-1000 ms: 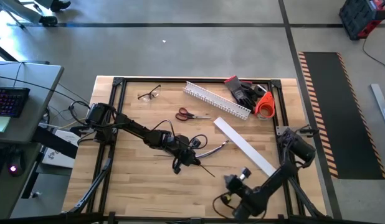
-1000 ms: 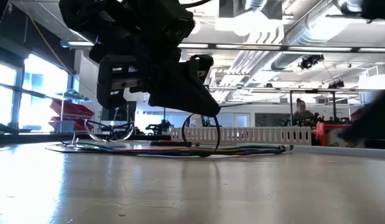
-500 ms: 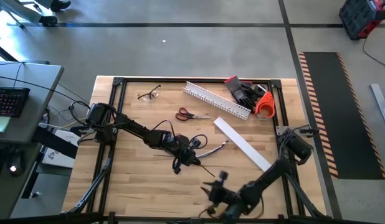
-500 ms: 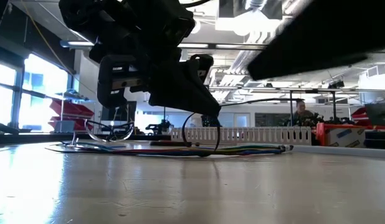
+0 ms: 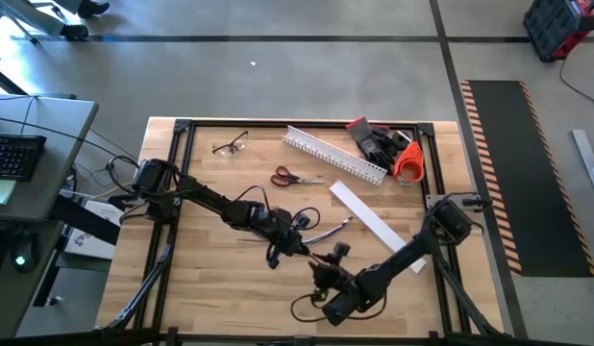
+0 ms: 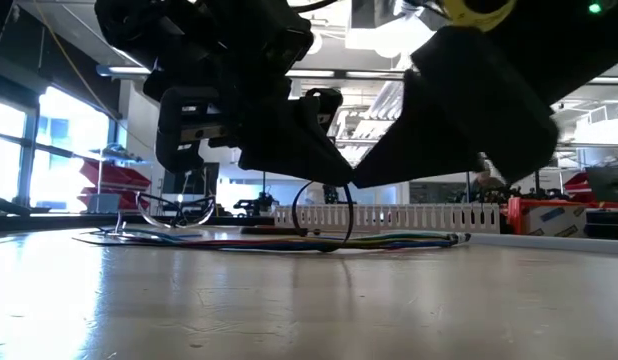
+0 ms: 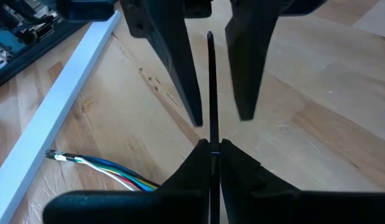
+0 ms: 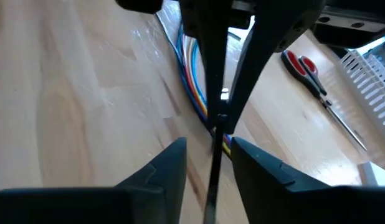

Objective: Ziptie cables
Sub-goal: Wrap the cable wires with a black ziptie

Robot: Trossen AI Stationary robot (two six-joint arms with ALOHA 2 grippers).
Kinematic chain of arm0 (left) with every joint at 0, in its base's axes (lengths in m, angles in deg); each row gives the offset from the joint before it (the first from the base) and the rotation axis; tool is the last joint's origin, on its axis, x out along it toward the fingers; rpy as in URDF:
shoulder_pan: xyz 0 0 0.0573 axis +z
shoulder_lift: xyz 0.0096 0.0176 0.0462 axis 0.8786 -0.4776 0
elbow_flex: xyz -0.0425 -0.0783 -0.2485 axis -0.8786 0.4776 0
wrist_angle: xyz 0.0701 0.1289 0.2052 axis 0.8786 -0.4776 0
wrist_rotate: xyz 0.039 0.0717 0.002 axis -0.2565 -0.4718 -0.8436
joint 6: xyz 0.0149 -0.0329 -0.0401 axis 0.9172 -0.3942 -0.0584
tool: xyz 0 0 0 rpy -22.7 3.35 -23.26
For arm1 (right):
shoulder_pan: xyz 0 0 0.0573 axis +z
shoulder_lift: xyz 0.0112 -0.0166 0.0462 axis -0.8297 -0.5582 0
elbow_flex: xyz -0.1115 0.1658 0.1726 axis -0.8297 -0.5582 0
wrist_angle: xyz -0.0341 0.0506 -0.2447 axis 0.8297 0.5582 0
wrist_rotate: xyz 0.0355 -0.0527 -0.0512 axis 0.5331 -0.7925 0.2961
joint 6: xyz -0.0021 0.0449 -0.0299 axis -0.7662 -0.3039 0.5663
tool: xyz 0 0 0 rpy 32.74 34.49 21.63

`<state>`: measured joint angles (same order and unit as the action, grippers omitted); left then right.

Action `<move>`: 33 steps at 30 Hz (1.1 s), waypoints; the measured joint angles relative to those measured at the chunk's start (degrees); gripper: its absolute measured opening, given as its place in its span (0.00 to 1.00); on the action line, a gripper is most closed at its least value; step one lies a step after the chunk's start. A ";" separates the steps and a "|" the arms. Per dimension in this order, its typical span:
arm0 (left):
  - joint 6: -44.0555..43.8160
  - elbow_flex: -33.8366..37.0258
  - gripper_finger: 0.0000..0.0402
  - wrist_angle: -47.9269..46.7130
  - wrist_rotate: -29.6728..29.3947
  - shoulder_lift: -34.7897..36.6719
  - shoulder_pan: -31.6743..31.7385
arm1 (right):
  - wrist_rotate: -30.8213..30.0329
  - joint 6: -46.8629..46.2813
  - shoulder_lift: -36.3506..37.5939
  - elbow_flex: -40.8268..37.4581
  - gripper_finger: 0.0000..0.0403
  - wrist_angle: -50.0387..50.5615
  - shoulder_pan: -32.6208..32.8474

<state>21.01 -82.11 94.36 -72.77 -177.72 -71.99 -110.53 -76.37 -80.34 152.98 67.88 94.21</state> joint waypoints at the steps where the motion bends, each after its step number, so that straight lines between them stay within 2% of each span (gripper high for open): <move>1: 0.01 0.00 0.00 -0.01 0.01 -0.01 0.00 | -0.02 0.04 0.00 0.00 0.26 -0.02 -0.22; 10: 0.00 0.00 0.00 -0.05 -0.08 -0.07 0.00 | 0.42 0.09 0.00 0.00 0.03 0.44 -1.52; 16: 0.02 0.00 0.00 -0.06 -0.07 -0.07 0.00 | 0.13 -6.17 0.00 0.00 0.01 1.65 -0.56; 21: 0.53 -0.02 0.00 -0.71 -0.07 -0.07 -0.01 | 0.54 -21.67 0.02 0.03 0.00 9.81 3.61; 24: 0.78 -0.02 0.00 -0.76 -0.03 -0.07 -0.04 | 2.88 -33.06 0.02 0.04 0.00 16.24 6.79; 28: 1.00 -0.02 0.00 -1.09 -0.04 -0.07 -0.03 | 9.89 -46.32 0.02 0.04 0.00 24.80 11.21; 33: 1.07 -0.02 0.00 -1.36 -0.16 -0.07 -0.02 | 22.13 -58.57 0.02 0.03 0.00 34.33 16.10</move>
<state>22.08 -82.13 93.00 -72.93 -177.78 -72.01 -88.40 -134.94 -80.32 153.01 102.21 110.31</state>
